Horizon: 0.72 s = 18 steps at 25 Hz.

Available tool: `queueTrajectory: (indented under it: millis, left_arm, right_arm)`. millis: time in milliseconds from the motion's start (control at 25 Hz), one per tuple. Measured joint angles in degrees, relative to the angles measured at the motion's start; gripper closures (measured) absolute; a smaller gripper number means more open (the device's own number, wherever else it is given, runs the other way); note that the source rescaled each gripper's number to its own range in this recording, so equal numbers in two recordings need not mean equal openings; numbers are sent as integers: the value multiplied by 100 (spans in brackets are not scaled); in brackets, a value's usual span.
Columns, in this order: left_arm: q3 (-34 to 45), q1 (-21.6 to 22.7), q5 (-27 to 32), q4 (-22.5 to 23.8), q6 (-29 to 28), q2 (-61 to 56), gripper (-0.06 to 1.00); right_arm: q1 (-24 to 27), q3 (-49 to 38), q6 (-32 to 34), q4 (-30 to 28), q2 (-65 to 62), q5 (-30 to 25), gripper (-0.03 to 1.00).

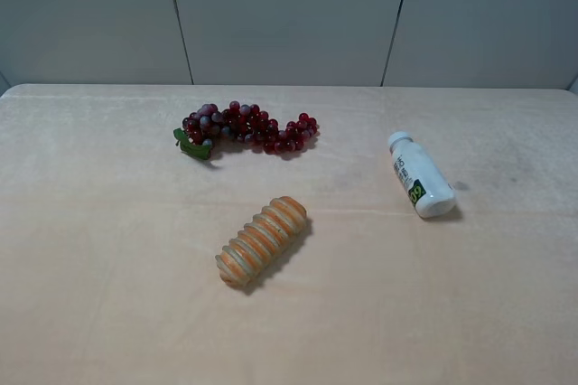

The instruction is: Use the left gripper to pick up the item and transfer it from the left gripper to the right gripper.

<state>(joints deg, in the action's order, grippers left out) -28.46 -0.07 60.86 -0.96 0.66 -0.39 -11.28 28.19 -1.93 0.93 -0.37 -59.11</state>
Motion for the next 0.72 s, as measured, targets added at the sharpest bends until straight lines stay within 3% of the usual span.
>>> queueTrajectory:
  millis: [160,520,720]
  left_arm:
    - [0,0,0,0,0,0,-4]
    - [0,0,0,0,0,0,-4]
    - [0,0,0,0,0,0,-4]
  right_arm:
    - [165,0,0,0,0,5,-3]
    - [1090,0,0,0,0,5,-3]
    - [1200,0,0,0,0,22,-3]
